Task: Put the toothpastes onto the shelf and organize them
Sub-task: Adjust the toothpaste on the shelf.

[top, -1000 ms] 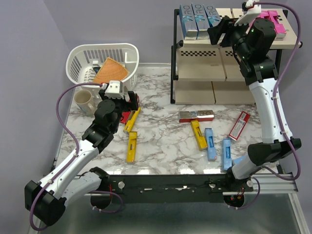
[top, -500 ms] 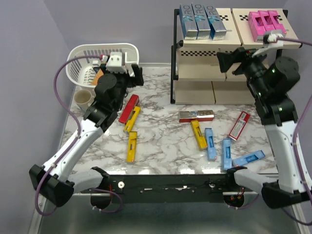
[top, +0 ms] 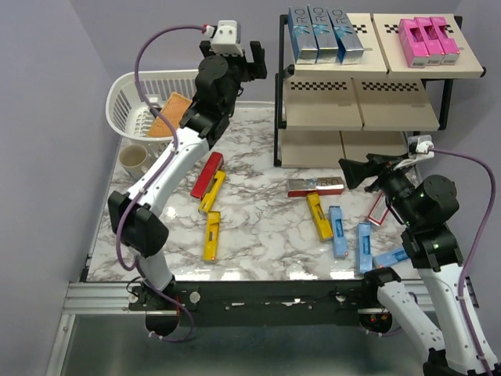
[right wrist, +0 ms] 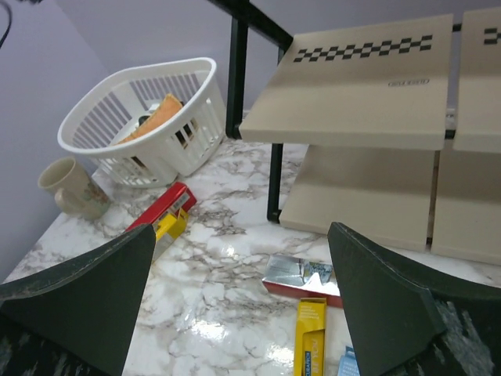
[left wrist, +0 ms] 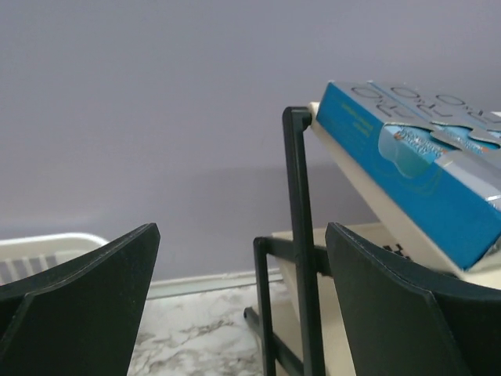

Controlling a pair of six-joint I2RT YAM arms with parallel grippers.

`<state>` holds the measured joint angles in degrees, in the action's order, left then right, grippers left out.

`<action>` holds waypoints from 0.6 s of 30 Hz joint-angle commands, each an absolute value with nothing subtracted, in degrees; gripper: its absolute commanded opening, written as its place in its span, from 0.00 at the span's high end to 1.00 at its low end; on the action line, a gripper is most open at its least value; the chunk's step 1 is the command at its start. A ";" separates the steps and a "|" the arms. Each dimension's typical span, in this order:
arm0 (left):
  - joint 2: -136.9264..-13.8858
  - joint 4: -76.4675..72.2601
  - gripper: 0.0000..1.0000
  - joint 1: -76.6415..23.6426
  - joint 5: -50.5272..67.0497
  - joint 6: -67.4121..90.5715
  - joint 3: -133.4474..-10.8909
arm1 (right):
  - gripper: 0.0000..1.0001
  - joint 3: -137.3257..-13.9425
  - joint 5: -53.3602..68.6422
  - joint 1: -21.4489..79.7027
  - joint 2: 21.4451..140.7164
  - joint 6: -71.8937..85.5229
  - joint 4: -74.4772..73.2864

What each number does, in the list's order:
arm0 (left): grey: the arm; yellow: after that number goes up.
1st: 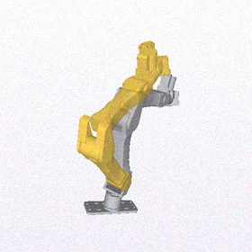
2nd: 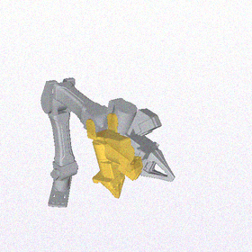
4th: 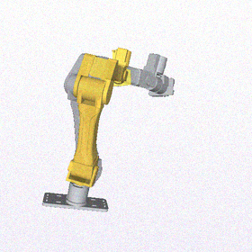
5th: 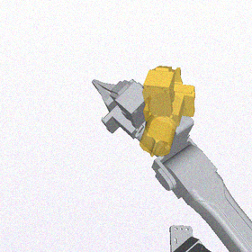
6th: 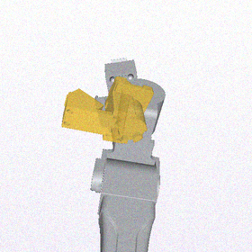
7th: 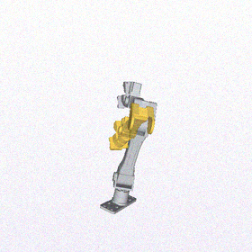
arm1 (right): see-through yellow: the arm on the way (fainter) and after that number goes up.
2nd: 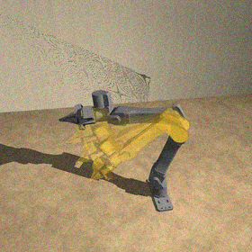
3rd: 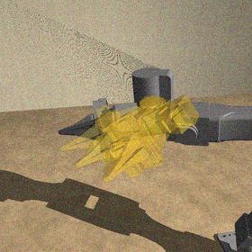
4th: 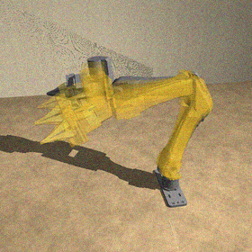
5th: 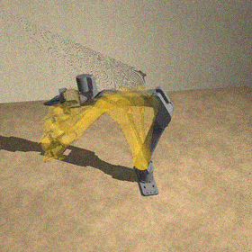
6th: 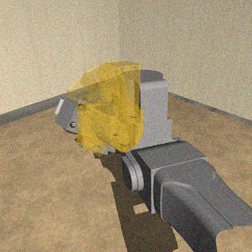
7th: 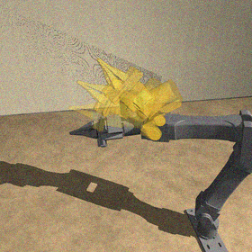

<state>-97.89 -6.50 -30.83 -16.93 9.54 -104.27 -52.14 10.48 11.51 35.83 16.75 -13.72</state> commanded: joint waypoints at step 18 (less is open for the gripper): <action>-121.90 -9.23 0.01 -30.85 -9.67 8.17 -133.94 | 0.00 -42.71 18.72 11.51 23.73 14.77 -16.35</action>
